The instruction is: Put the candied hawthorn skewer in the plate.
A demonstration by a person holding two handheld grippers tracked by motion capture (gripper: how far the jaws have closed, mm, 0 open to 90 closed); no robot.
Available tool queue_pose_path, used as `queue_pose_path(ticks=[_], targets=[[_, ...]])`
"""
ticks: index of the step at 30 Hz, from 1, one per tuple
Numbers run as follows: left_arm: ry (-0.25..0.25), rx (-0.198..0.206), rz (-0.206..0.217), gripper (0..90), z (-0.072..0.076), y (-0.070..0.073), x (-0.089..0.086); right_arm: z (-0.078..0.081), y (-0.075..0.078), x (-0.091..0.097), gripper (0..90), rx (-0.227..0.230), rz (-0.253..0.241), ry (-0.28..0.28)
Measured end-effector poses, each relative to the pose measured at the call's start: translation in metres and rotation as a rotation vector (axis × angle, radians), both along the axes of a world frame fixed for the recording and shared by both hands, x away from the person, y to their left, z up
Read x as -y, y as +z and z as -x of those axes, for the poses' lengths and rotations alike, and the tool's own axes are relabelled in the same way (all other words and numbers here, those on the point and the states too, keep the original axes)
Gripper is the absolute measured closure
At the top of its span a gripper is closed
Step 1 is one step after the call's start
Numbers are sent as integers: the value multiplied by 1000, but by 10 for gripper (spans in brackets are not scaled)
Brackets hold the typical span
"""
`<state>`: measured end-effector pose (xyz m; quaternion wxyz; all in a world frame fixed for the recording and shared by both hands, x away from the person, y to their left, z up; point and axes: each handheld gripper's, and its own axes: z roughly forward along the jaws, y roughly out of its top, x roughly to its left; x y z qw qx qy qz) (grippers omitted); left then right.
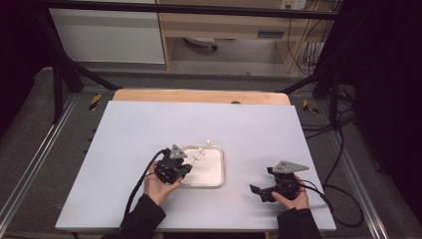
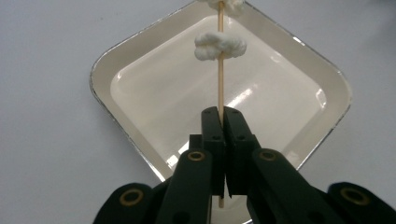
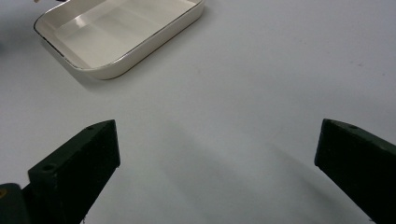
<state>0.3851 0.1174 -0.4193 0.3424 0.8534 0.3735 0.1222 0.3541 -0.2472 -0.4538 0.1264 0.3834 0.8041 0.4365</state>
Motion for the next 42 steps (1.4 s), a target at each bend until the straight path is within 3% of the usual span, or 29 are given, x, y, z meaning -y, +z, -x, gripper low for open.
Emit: queue_pose_path(ticks=[13,21,28,37,42], targets=[[11,-66,-73,883,1,-14,9,0,0,-1,9,-6,-9,4],[2,-68,-75,858,1,-15,10,0,0,-1,9,-8,-9,4],[-44,-45,-46,726,6,-5,1,1,1,0,9,-8,-12,2],[-72,11,-34,420,10,15,-24,1,2,1,9,-3,-11,-5],[-76,10,-44,296,12,18,-42,1,3,2,9,-1,-12,-8]])
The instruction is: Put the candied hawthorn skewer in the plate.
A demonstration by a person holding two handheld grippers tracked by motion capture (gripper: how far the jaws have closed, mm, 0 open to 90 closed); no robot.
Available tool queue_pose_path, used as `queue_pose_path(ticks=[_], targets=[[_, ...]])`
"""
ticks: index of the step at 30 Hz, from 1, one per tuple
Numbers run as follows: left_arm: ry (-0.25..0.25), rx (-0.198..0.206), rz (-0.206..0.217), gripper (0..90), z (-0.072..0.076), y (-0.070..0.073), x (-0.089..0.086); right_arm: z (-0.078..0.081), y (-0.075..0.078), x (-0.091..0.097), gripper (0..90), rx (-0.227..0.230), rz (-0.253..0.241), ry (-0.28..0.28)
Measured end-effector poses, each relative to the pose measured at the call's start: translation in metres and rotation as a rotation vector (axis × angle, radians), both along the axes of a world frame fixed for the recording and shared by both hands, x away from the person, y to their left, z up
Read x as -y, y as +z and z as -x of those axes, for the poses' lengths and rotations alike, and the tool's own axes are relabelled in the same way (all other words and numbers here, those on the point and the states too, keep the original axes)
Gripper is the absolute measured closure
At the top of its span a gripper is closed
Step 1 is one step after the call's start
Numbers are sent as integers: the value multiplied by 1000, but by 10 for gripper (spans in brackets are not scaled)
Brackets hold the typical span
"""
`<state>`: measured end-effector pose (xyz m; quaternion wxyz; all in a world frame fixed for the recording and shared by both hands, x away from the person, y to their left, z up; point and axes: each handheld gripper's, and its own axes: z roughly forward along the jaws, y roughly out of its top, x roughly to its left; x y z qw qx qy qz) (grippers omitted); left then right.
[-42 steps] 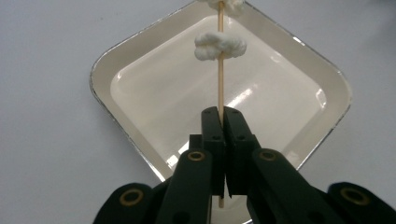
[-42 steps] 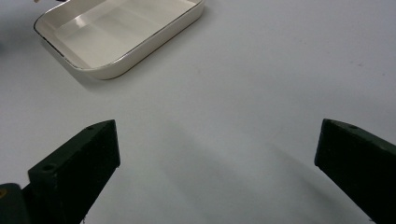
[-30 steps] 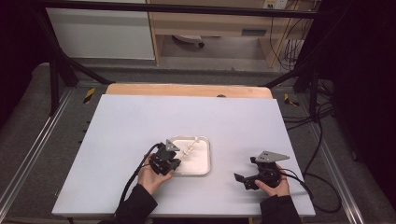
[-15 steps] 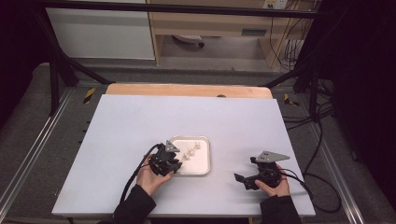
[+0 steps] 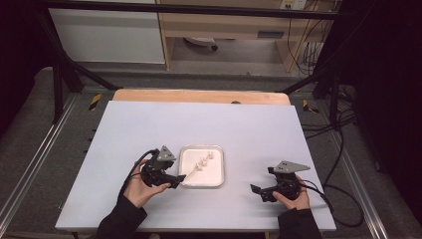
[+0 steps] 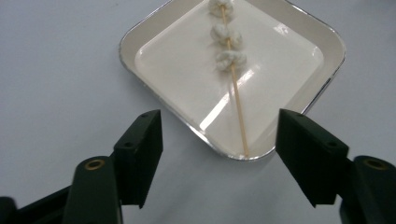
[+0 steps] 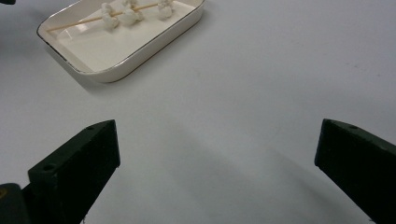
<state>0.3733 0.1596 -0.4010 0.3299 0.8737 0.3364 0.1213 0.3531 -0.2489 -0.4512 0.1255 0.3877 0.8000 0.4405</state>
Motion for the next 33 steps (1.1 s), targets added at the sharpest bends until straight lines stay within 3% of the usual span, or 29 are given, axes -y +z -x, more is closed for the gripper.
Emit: queue_pose_path(ticks=[7,11,23,33], targets=[[12,-5,27,145,4,-2,-27,0,1,1,9,0,-2,-4],[38,4,35,113,8,-9,-44,0,1,1,8,-1,4,-5],[123,42,117,101,23,-33,-90,0,-1,0,8,-13,15,-3],[126,45,120,87,29,-45,-103,1,-3,-2,9,-25,17,0]])
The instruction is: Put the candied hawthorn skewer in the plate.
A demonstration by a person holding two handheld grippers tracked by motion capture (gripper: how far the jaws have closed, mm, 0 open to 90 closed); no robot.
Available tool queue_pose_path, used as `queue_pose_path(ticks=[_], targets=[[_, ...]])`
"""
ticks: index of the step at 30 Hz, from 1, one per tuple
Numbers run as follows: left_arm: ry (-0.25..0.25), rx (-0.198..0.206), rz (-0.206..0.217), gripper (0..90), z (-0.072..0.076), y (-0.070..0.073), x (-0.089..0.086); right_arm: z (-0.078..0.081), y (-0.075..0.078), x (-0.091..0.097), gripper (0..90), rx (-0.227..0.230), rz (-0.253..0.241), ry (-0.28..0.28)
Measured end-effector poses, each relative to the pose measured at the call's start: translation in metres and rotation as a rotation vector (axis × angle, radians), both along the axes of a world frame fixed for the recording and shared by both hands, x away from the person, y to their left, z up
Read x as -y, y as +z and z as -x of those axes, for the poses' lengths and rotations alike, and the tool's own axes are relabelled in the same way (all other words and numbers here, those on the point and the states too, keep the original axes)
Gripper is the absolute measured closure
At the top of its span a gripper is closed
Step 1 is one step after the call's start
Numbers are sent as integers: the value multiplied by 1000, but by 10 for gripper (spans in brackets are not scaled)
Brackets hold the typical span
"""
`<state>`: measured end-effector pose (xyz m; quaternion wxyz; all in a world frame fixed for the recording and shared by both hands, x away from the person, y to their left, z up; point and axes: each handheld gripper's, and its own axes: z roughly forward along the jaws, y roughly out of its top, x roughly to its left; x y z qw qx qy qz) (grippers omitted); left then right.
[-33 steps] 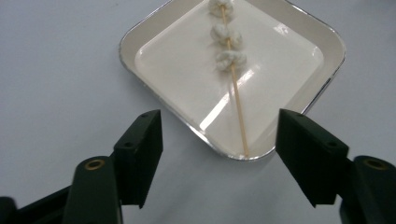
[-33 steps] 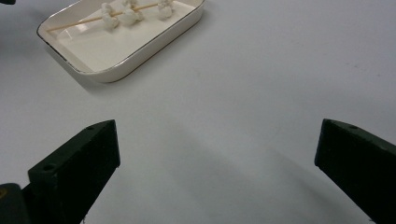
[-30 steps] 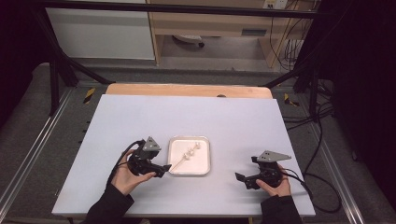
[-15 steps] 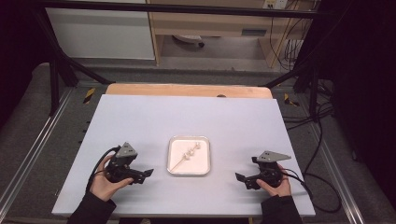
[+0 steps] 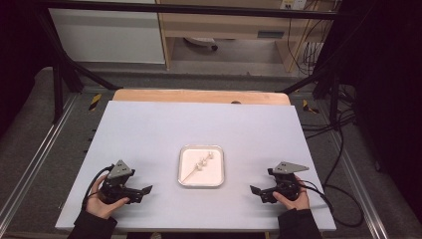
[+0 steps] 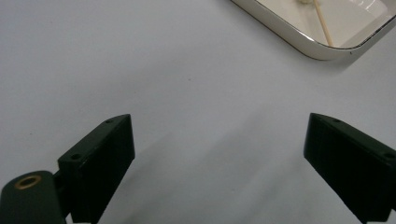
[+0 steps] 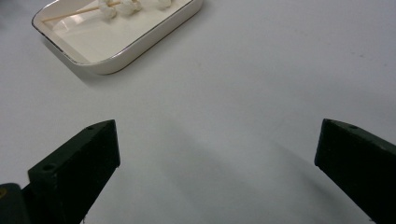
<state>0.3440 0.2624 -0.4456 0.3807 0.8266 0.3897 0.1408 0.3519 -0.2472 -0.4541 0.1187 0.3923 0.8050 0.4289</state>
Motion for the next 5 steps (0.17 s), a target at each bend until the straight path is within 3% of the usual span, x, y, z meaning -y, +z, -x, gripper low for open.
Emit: queue_pose_path(ticks=[5], targets=[[-5,0,-1,86,-1,-1,1,0,-1,-1,8,-1,7,9]])
